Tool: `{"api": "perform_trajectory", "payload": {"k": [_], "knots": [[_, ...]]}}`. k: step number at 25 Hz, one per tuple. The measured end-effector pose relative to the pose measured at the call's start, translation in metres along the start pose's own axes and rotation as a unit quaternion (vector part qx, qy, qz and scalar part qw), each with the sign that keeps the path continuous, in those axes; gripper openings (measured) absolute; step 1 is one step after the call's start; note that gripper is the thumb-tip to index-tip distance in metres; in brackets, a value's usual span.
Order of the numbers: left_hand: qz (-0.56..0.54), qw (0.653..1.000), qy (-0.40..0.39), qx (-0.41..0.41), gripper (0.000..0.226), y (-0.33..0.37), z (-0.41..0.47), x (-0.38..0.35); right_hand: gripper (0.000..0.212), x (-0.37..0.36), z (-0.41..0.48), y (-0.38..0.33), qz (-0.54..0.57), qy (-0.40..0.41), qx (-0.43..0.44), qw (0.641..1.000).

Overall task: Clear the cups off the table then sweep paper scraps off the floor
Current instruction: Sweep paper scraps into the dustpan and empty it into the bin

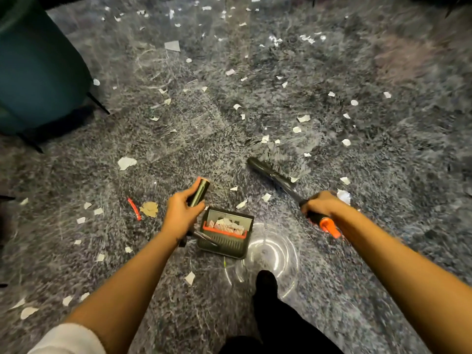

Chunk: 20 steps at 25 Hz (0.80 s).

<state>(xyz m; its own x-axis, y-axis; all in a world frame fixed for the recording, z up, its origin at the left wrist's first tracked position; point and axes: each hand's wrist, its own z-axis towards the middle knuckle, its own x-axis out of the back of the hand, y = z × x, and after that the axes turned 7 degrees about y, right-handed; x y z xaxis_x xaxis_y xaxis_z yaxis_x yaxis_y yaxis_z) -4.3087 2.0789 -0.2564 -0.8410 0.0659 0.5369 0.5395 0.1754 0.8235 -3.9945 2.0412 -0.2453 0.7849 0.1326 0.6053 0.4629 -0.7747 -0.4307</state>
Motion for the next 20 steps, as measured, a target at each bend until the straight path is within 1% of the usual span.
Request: {"api": "perform_trajectory", "payload": {"k": [3, 6, 9, 12, 15, 17, 20], "knots": [[0.001, 1.000, 0.016, 0.013, 0.057, -0.004, 0.022, 0.010, 0.018, -0.025, 0.012, -0.015, 0.019, -0.037, -0.022, 0.999], [0.000, 0.999, 0.039, 0.014, 0.056, -0.017, 0.024, 0.031, 0.016, -0.057, -0.002, -0.018, 0.042, -0.075, -0.036, 0.996], [0.005, 0.999, 0.032, 0.009, 0.055, -0.030, 0.027, 0.053, 0.016, -0.085, -0.020, -0.020, 0.079, -0.096, -0.046, 0.991], [0.001, 1.000, 0.025, 0.001, 0.055, -0.036, 0.033, 0.072, 0.010, -0.112, -0.039, -0.030, 0.091, -0.117, -0.041, 0.988], [-0.010, 1.000, 0.016, -0.008, 0.057, -0.043, 0.042, 0.094, 0.008, -0.137, -0.055, -0.045, 0.066, -0.137, -0.022, 0.988], [-0.005, 1.000, 0.009, 0.000, 0.058, -0.050, 0.047, 0.105, 0.009, -0.150, -0.064, -0.054, 0.032, -0.152, -0.001, 0.988], [0.004, 1.000, -0.008, 0.002, 0.059, -0.063, 0.048, 0.115, 0.019, -0.162, -0.077, -0.065, -0.027, -0.177, 0.027, 0.984]]}}
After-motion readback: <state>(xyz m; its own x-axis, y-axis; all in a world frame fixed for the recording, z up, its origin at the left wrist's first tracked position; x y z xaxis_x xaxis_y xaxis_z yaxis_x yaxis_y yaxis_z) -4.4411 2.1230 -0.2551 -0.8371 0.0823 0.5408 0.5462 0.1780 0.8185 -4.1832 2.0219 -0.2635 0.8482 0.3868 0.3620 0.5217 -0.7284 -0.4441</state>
